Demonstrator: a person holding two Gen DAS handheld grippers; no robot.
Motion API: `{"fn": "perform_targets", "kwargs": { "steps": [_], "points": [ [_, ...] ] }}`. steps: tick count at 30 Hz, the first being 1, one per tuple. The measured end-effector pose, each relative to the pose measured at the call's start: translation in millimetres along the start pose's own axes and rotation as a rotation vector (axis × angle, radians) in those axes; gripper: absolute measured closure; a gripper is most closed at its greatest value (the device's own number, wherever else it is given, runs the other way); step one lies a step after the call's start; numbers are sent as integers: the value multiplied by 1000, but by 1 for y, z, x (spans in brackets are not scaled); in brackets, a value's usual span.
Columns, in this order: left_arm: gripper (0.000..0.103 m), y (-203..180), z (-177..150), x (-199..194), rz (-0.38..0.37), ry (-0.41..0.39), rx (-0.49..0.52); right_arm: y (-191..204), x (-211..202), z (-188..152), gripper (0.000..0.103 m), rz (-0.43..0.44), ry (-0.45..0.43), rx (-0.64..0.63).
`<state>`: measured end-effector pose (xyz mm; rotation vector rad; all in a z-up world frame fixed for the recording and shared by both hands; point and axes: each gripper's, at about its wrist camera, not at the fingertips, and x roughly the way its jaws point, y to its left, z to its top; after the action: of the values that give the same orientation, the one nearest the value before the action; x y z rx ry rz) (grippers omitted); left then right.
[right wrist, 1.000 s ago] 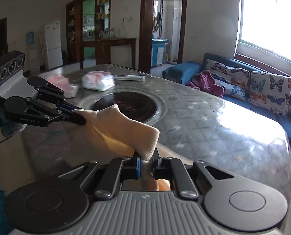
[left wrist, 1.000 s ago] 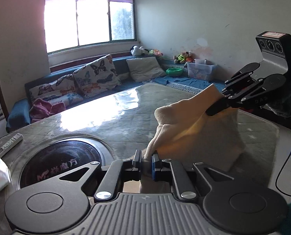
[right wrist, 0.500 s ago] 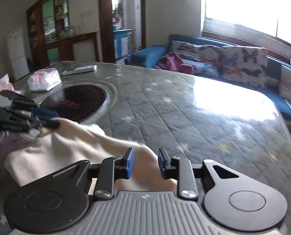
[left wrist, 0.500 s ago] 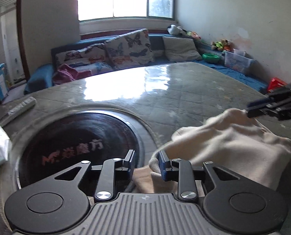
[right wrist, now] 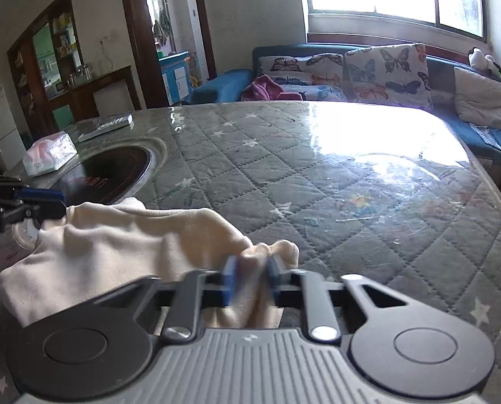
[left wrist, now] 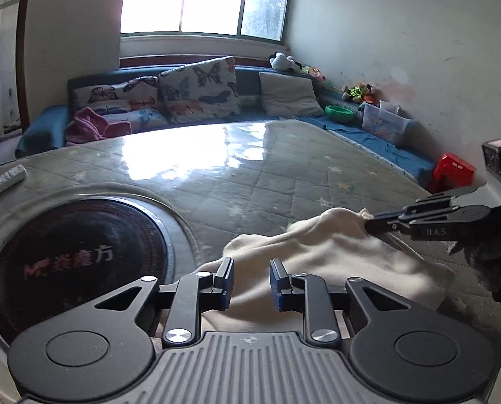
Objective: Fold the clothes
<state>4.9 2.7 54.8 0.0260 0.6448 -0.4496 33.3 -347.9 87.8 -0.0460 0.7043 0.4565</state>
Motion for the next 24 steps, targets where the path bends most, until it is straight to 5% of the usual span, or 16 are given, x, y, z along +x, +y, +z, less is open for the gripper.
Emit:
{"fn": "perform_targets", "kwargs": {
  "steps": [9,17,24],
  "points": [
    [79,1,8,22,-15,34,-38,6,-6,3,94,-94,-6,-45],
    [79,0,15,43,-19,67,-71,39,10,31,93,78,-25,-112],
    [76,10,15,58,7,83,-121,46,52,28,94,88,30,-115]
  ]
}}
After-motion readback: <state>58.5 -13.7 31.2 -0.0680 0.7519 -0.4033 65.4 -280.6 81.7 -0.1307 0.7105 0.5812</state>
